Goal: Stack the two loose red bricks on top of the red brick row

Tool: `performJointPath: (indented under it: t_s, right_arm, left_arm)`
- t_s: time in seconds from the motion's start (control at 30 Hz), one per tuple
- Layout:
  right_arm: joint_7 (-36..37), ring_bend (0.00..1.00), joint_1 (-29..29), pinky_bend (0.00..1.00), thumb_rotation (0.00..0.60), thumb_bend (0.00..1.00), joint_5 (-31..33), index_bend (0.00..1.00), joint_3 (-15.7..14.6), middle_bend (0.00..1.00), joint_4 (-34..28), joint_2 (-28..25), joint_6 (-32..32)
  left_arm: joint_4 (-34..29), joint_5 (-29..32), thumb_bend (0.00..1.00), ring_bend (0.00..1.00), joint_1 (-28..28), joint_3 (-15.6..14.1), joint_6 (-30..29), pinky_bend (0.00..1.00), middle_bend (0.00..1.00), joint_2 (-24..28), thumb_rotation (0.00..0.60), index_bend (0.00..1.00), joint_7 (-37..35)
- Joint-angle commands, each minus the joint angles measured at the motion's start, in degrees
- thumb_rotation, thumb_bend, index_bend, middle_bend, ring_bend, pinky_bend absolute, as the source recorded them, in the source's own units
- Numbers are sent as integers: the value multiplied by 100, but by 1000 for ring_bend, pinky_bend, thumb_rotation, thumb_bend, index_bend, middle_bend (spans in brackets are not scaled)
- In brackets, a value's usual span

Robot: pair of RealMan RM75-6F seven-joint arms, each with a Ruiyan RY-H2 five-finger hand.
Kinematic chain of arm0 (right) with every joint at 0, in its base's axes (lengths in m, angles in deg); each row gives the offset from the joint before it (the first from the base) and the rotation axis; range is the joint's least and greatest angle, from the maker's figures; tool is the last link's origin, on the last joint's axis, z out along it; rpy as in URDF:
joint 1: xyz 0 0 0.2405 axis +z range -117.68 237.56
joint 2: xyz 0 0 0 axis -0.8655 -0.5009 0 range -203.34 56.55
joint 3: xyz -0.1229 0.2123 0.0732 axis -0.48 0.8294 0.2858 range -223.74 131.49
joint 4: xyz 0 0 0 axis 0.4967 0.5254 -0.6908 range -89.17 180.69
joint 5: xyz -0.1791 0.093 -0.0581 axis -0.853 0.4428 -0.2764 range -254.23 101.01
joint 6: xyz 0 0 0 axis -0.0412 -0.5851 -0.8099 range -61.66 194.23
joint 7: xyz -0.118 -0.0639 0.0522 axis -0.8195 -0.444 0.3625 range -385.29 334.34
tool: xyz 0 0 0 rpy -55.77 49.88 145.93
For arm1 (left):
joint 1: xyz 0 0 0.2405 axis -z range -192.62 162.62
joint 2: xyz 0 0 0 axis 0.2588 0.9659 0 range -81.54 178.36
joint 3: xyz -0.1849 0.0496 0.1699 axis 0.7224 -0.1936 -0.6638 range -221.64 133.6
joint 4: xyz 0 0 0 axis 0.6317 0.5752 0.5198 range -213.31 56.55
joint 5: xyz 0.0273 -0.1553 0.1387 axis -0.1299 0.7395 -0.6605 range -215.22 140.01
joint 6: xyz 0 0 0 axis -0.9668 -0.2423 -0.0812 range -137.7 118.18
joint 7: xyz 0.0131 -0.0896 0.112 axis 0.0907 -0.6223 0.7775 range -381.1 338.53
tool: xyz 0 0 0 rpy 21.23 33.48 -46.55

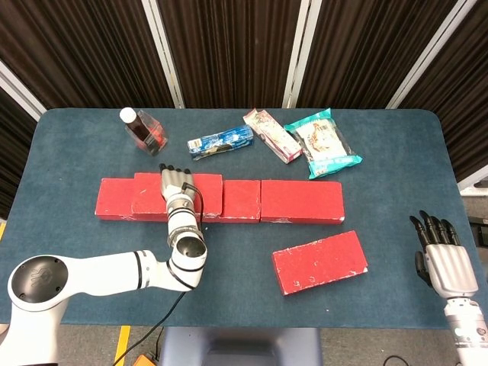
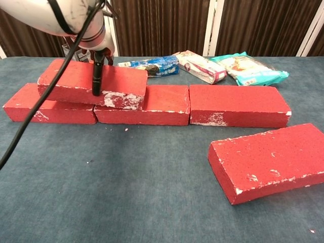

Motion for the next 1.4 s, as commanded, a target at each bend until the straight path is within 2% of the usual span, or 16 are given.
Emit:
performJointPath:
  t_s: [0.03, 1.4]
  right_arm:
    - [-15, 0, 2, 0, 600, 714, 10, 145, 2, 69, 0, 8, 0]
    - [-93, 0, 12, 0, 600, 714, 70, 145, -12, 69, -63, 4, -22]
  left_arm:
    - [-21, -37, 323, 0, -39, -2, -24, 18, 149, 10, 600, 65, 27]
    - [9, -196, 289, 0, -274, 315, -73, 16, 128, -74, 600, 52, 119]
